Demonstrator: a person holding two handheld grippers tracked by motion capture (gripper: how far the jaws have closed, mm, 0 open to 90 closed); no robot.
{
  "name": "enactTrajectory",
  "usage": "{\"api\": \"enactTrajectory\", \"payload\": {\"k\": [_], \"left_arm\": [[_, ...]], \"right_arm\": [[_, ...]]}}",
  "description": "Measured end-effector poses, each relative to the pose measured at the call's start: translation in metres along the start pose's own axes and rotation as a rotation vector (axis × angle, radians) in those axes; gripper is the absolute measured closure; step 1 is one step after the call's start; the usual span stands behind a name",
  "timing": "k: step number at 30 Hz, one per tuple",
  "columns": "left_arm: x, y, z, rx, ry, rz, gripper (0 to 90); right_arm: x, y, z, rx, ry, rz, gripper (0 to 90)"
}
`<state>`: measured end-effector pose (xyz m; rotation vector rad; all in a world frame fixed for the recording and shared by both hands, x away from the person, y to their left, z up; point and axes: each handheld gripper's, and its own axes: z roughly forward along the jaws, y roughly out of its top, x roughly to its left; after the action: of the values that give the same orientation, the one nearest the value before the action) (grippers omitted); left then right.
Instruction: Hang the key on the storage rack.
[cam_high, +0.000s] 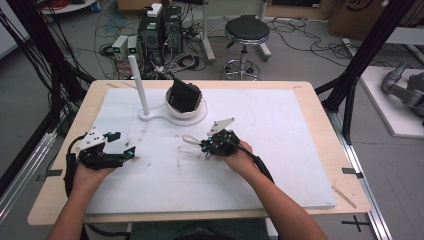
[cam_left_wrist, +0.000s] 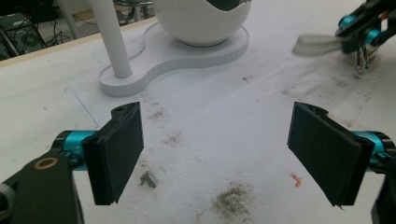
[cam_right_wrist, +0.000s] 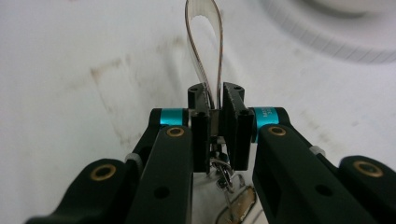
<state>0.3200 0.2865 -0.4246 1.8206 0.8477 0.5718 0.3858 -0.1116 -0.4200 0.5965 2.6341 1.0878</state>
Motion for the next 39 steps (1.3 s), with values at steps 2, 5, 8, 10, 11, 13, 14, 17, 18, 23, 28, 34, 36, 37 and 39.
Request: {"api": "enactTrajectory", "payload": {"k": [2, 5, 8, 10, 11, 13, 14, 17, 18, 23, 28, 34, 36, 37, 39], "left_arm": [[0.0, 0.0, 0.0, -0.001, 0.001, -0.001, 18.5], [0.0, 0.0, -0.001, 0.0, 0.004, -0.003, 18.4], [-0.001, 0.0, -0.002, -0.002, 0.004, -0.005, 18.4], [-0.001, 0.0, -0.002, -0.004, 0.006, -0.003, 18.5], [0.0, 0.0, -0.002, -0.004, 0.008, -0.002, 18.4], [0.0, 0.0, -0.002, -0.005, 0.007, -0.004, 18.4], [0.0, 0.0, -0.002, -0.004, 0.007, -0.003, 18.4], [0.0, 0.0, -0.003, -0.001, 0.006, -0.002, 18.5], [0.0, 0.0, -0.003, -0.004, 0.007, -0.006, 18.4], [-0.001, 0.001, -0.001, -0.004, 0.003, -0.001, 18.4], [-0.002, 0.001, -0.001, -0.002, 0.001, 0.0, 18.5], [-0.002, -0.001, -0.004, -0.002, 0.005, -0.003, 18.4], [-0.002, -0.001, -0.005, -0.001, 0.005, -0.005, 18.4], [-0.002, -0.001, -0.006, -0.002, 0.007, -0.005, 18.4], [-0.002, -0.002, -0.007, 0.0, 0.01, -0.007, 18.5]], "right_arm": [[-0.003, 0.004, -0.008, -0.052, -0.013, 0.005, 82.9], [-0.008, 0.012, -0.02, -0.129, -0.029, 0.043, 82.9], [-0.008, 0.017, -0.024, -0.134, -0.04, 0.04, 82.9], [-0.01, 0.023, -0.03, -0.16, -0.045, 0.033, 82.9], [-0.01, 0.026, -0.032, -0.171, -0.05, 0.035, 82.9], [-0.012, 0.034, -0.037, -0.186, -0.058, 0.027, 82.9], [-0.013, 0.038, -0.039, -0.207, -0.065, 0.024, 82.9], [-0.015, 0.047, -0.044, -0.229, -0.072, 0.019, 82.9], [-0.016, 0.051, -0.045, -0.243, -0.079, 0.014, 82.9], [-0.017, 0.066, -0.049, -0.273, -0.092, 0.007, 82.9], [-0.017, 0.084, -0.048, -0.296, -0.101, -0.015, 82.9], [-0.016, 0.102, -0.04, -0.297, -0.108, -0.042, 82.9], [-0.016, 0.109, -0.038, -0.304, -0.105, -0.047, 82.9], [-0.016, 0.111, -0.037, -0.304, -0.105, -0.047, 82.9], [-0.016, 0.118, -0.035, -0.296, -0.103, -0.052, 82.9]]}}
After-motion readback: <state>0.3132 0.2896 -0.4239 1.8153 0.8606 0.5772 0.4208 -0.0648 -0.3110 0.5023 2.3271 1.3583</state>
